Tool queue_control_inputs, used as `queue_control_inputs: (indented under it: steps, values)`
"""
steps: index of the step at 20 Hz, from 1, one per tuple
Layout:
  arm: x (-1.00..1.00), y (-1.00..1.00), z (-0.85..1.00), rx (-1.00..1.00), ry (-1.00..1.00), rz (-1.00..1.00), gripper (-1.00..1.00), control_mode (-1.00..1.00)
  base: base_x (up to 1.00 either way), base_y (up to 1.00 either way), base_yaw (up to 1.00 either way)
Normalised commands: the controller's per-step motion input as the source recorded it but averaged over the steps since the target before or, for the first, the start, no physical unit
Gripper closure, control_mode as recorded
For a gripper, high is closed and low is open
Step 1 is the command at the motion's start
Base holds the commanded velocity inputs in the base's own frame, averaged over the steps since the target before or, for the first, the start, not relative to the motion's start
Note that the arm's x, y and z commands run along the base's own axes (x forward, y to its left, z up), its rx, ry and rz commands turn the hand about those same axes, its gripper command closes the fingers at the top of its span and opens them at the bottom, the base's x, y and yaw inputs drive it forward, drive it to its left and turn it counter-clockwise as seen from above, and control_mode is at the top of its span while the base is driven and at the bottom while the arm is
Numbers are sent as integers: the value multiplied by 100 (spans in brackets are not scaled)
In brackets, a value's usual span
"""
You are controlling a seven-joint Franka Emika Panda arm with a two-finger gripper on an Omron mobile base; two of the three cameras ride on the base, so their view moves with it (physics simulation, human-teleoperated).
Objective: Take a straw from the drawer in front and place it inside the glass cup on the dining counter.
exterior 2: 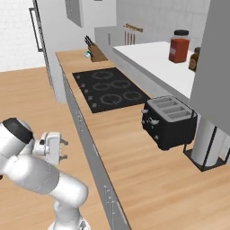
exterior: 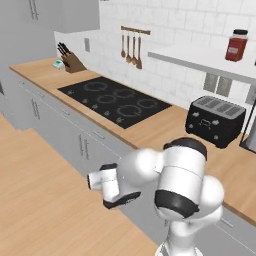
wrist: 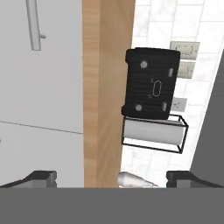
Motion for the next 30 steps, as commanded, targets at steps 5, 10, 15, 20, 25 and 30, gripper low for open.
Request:
queue_control_inputs:
  steps: [5, 10, 15, 20, 25, 30]
  values:
    - [30, -47, -21, -1, -2, 0, -100, -100, 0, 0, 0]
    - [48, -36, -23, 0, -2, 0, -100, -100, 0, 0, 0]
    - [46, -10, -33, 0, -7, 0, -100, -100, 0, 0, 0]
    - [24, 0, -43, 0, -13, 0, -100, -100, 0, 0, 0]
    - [18, 0, -50, 0, -14, 0, -100, -100, 0, 0, 0]
    - [31, 1, -38, -2, -18, 0, -100, -100, 0, 0, 0]
